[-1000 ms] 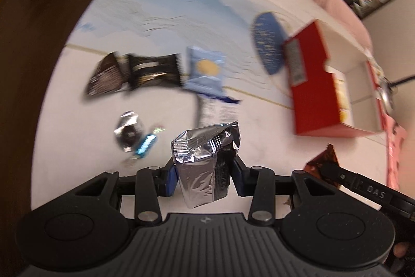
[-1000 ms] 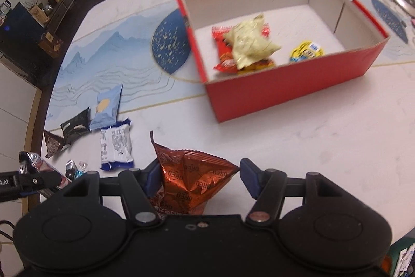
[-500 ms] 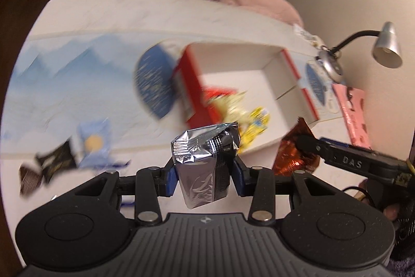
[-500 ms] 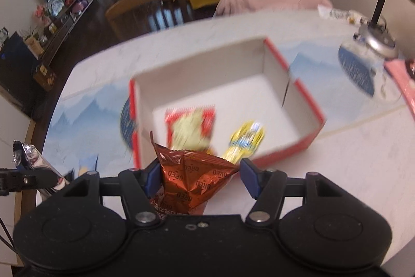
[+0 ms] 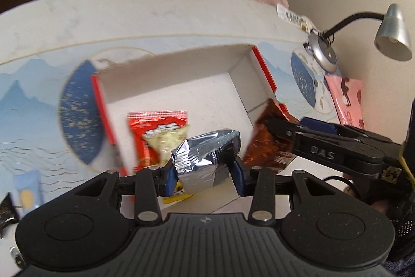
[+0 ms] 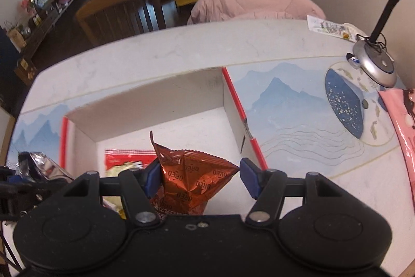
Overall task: Organize snacks
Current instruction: 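Carry both held snacks over the red box and open both grippers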
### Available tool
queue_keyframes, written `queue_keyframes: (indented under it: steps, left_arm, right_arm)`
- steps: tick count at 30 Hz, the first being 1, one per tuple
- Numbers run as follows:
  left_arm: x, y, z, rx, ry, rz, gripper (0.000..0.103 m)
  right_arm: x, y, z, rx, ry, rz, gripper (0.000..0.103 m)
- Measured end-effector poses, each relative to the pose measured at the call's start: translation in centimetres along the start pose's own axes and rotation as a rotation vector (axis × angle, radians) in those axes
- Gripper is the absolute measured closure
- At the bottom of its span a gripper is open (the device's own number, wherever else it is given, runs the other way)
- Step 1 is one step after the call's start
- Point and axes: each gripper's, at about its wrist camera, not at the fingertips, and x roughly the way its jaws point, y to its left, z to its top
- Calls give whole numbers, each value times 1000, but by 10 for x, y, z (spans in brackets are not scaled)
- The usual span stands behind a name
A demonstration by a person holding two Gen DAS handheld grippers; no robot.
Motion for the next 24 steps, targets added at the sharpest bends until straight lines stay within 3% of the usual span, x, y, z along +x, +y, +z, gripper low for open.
queue_keyframes:
  steps: [12, 20, 24]
  left_arm:
    - [73, -9, 16, 3, 108, 52, 62]
    - [94, -4, 11, 0, 130, 63, 62]
    - [94, -5, 7, 6, 102, 67, 48]
  right_arm:
    - [65, -12, 7, -33, 120, 4, 40]
    - [77, -14, 4, -36, 154, 31, 39]
    - [74, -14, 3, -28, 147, 34, 36]
